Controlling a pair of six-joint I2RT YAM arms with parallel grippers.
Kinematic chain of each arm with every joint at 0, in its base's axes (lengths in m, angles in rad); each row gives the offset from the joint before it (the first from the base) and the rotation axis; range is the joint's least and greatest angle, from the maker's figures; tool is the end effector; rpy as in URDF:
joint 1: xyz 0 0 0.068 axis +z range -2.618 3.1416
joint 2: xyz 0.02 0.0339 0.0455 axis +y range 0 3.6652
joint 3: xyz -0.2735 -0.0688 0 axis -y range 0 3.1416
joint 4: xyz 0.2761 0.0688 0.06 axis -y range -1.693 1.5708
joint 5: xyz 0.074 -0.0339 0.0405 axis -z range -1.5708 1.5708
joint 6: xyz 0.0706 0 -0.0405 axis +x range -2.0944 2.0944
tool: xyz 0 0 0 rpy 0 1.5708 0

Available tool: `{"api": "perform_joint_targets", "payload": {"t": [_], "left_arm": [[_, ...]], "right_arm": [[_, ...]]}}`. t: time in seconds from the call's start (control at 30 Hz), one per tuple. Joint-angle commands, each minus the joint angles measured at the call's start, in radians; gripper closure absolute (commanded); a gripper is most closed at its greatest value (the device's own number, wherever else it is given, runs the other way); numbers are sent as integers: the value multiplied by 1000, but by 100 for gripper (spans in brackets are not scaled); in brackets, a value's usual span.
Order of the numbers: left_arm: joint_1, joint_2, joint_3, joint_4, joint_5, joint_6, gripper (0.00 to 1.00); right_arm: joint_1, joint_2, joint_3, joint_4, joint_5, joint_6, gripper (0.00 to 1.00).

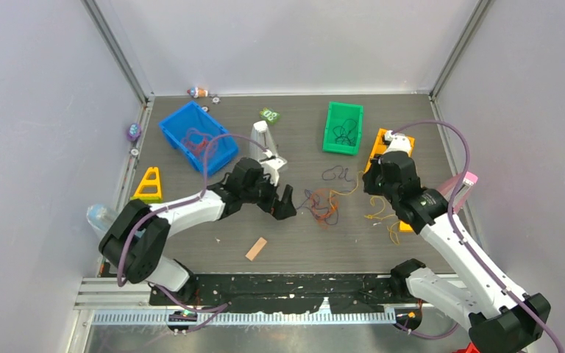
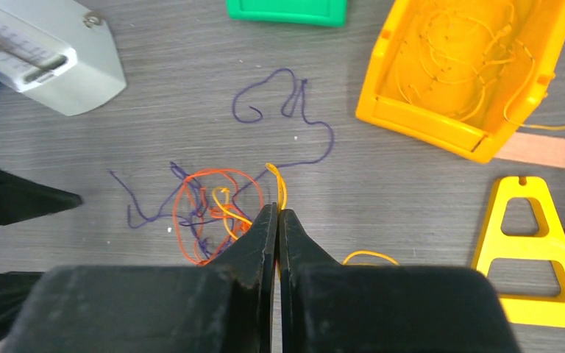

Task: Untangle the cables

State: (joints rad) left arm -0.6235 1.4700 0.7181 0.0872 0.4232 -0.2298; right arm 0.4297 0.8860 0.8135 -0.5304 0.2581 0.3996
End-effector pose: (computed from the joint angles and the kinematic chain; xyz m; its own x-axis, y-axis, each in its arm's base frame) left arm 0.2624 -0.2244 0.1555 -0.6686 0.2251 -0.7087 0.6598 0.6190 -0.4259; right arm 0.2292 0.0852 0.2845 -0.5572 0.1584 -0.8151 0.0056 0.9823 0.1871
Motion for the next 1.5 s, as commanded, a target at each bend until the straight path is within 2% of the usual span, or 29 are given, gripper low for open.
{"api": "perform_joint_targets", "payload": {"t": [0.0, 0.27, 0.47, 0.67, 0.87, 0.93, 0.97, 1.03, 1.07, 1.1, 1.23, 1.33, 1.47], "left_arm": [[-47, 77, 145, -49, -16, 69, 0], [-81, 235, 348, -163, -6, 70, 0], [-120, 382, 534, -356, -71, 91, 6], [-163, 480, 616, -425, -140, 56, 15], [-227, 586, 614, -402, -206, -11, 18], [-243, 610, 643, -424, -240, -8, 31], [-246, 617, 657, -439, -260, -5, 44], [-243, 617, 665, -464, -292, -4, 82], [-239, 605, 654, -466, -310, -6, 97], [-231, 587, 634, -459, -329, -13, 100], [-159, 452, 494, -363, -333, -48, 100], [-101, 303, 370, -313, -378, -47, 100], [0, 72, 183, -288, -472, -46, 100]], "right_arm": [[-1, -16, 96, -9, -75, -32, 95], [-1, -12, 162, -58, -179, -63, 95], [-1, -22, 170, -60, -188, -67, 95], [-1, -32, 183, -63, -189, -64, 95], [-1, -52, 177, -68, -178, -56, 95], [-2, -61, 170, -70, -163, -52, 95], [-2, -62, 167, -70, -161, -52, 95], [-2, -69, 158, -78, -134, -48, 95], [-2, -76, 155, -84, -98, -38, 95], [-2, -82, 153, -94, -77, -33, 95], [-3, -139, 148, -127, 105, 11, 95], [-4, -172, 154, -147, 242, 40, 95], [-7, -193, 167, -170, 349, 58, 95]]}}
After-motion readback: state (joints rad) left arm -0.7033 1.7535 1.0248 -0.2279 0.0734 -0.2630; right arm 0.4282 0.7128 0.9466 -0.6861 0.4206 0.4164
